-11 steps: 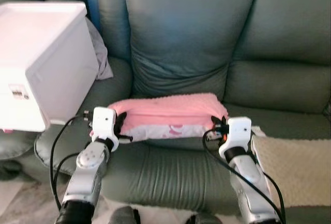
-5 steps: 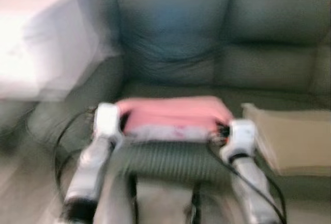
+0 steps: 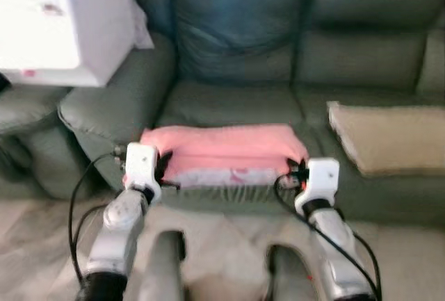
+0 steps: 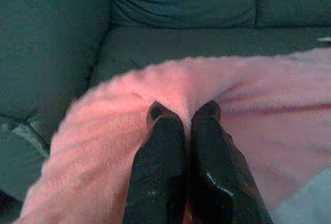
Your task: Move the pillow to the sofa
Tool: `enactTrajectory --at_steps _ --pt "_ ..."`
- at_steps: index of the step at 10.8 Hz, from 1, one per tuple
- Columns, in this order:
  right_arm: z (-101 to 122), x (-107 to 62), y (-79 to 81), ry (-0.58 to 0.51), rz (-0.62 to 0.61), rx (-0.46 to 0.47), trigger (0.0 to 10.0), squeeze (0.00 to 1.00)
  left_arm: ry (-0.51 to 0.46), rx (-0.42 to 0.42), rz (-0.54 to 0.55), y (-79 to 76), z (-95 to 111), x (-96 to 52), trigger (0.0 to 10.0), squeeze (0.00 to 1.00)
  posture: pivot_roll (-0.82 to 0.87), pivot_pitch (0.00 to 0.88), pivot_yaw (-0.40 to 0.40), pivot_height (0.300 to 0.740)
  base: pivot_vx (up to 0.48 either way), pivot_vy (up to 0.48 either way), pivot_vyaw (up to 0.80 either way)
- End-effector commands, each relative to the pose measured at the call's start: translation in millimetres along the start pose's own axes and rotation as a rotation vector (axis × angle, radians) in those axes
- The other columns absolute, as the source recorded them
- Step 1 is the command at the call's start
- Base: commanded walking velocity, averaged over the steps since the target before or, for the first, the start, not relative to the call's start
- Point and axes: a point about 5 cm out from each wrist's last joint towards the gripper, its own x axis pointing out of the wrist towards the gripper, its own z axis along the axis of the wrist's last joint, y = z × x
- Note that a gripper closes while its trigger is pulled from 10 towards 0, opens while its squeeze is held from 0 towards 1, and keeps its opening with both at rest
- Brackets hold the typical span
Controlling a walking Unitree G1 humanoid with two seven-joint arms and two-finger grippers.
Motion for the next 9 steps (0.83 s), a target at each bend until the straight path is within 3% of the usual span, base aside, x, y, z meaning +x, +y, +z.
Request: enactTrajectory --at_steps 1,5,9 --pt "7.5 1.7 -14.9 -0.033 -0.065 -0.012 10.0 0.00 -0.024 0.005 0.030 8.0 6.6 -0.2 10.0 0.00 -0.02 0.000 0.004 0.618 0.000 0.000 0.00" --pt "10.1 3.9 -13.8 -0.045 -0.050 -0.022 10.0 0.00 -0.042 -0.008 0.006 3.2 8.7 2.0 10.0 0.00 -0.02 0.000 0.000 0.618 0.000 0.000 0.00" --pt "10.6 4.9 -13.4 -0.048 -0.049 -0.020 10.0 0.00 -0.046 -0.013 0.000 1.5 9.1 2.4 10.0 0.00 -0.02 0.000 0.002 0.618 0.278 0.000 0.00"
